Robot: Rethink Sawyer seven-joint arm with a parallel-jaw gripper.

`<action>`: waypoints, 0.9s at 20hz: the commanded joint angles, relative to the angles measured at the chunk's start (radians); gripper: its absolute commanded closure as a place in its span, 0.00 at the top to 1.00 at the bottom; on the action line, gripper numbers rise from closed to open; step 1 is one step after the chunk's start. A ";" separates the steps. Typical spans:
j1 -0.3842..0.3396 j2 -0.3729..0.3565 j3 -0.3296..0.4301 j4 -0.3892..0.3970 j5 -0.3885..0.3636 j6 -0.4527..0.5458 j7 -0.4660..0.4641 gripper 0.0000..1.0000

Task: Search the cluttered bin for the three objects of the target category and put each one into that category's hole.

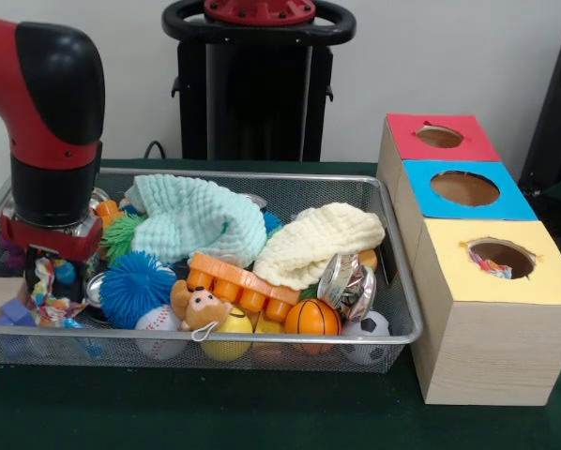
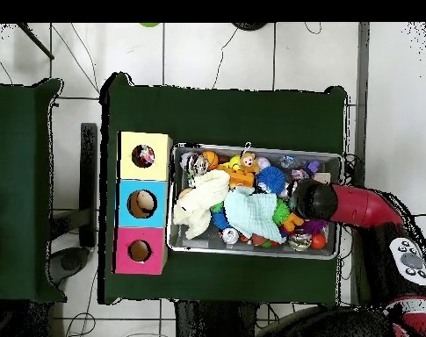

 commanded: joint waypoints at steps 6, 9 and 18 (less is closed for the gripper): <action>-0.027 0.103 0.060 -0.065 -0.048 -0.124 -0.011 0.00; -0.025 0.095 0.054 -0.048 -0.051 -0.163 0.011 0.00; 0.008 0.004 0.019 0.073 -0.018 -0.226 0.112 0.00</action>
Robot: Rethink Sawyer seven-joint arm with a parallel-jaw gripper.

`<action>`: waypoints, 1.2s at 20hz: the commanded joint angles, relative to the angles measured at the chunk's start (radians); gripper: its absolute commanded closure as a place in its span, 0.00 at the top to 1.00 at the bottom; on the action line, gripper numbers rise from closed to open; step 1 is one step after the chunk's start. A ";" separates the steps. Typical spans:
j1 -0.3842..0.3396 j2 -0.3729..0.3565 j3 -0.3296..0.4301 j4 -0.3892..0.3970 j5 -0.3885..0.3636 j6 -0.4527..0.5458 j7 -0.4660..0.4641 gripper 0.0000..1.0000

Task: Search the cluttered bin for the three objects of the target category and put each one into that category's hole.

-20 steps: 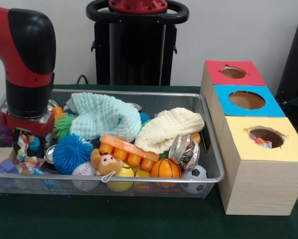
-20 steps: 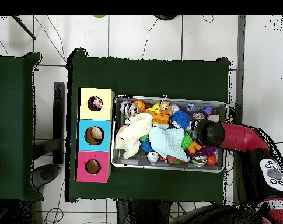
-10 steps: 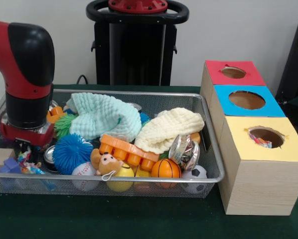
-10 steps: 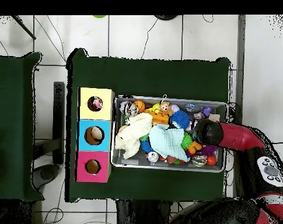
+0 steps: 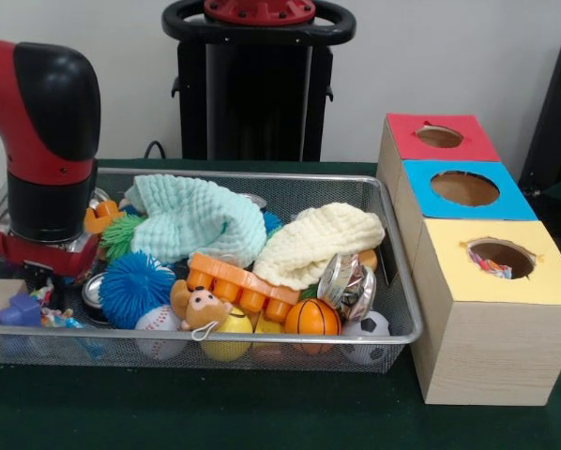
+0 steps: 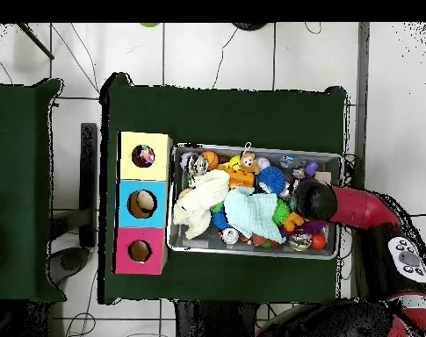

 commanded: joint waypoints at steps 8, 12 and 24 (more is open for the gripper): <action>-0.047 -0.304 0.160 0.309 0.080 -0.013 0.006 0.00; -0.027 -0.397 0.174 0.349 0.138 0.097 -0.011 0.00; 0.079 -0.498 0.150 0.347 0.241 0.234 0.019 0.00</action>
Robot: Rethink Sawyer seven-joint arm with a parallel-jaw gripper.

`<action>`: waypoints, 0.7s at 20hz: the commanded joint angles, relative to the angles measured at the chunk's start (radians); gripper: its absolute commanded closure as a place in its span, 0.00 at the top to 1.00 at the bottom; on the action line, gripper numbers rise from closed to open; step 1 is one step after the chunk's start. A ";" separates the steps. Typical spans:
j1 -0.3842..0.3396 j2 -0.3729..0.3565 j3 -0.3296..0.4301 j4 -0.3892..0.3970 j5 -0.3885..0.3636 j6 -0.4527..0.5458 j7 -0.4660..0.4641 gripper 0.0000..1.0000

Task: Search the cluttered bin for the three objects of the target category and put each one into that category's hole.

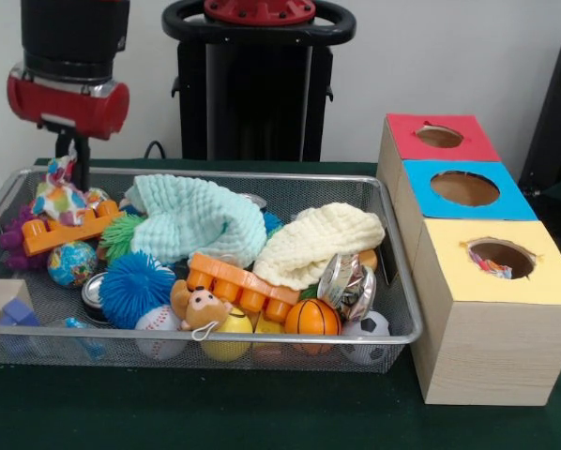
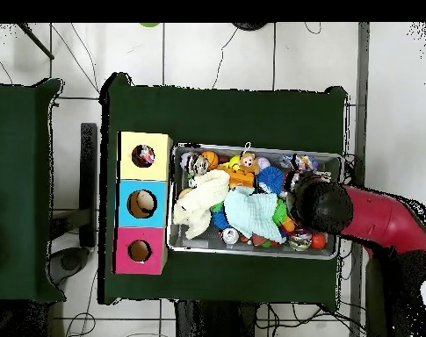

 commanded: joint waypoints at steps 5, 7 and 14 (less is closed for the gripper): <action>0.082 -0.103 0.145 0.102 0.148 0.037 0.064 0.00; 0.118 -0.096 0.135 0.086 0.164 0.039 0.092 0.00; 0.266 -0.057 0.052 -0.024 0.179 0.032 0.178 0.00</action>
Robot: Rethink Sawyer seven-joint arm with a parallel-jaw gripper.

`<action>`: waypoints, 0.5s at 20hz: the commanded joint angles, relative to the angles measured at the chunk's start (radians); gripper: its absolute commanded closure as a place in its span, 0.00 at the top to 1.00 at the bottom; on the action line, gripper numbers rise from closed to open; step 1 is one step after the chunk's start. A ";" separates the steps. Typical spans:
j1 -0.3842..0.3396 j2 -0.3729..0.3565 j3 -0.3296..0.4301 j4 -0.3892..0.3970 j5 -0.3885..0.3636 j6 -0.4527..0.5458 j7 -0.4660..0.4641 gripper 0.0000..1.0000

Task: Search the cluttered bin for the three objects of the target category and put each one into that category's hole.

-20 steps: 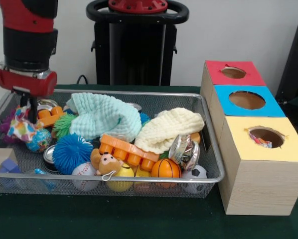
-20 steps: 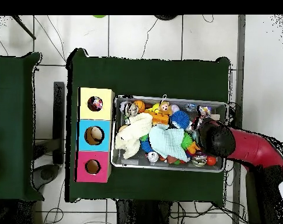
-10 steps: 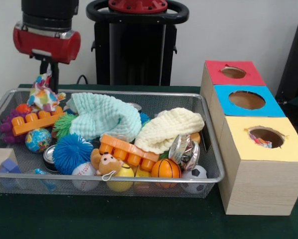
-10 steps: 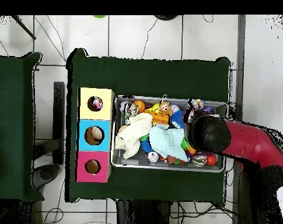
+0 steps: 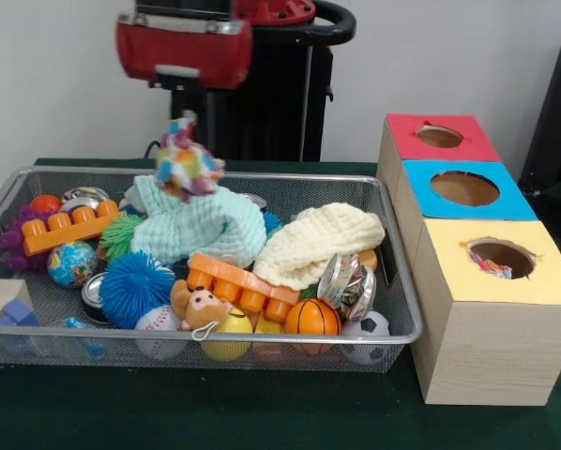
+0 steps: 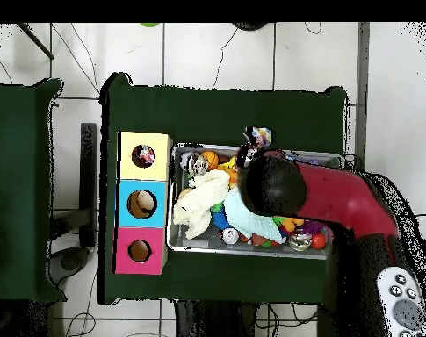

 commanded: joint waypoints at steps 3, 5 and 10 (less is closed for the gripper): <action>0.178 0.075 -0.016 -0.093 0.037 0.035 0.209 0.00; 0.216 0.093 -0.028 -0.116 0.043 0.044 0.221 0.00; 0.326 0.118 -0.081 -0.157 0.071 0.067 0.279 0.00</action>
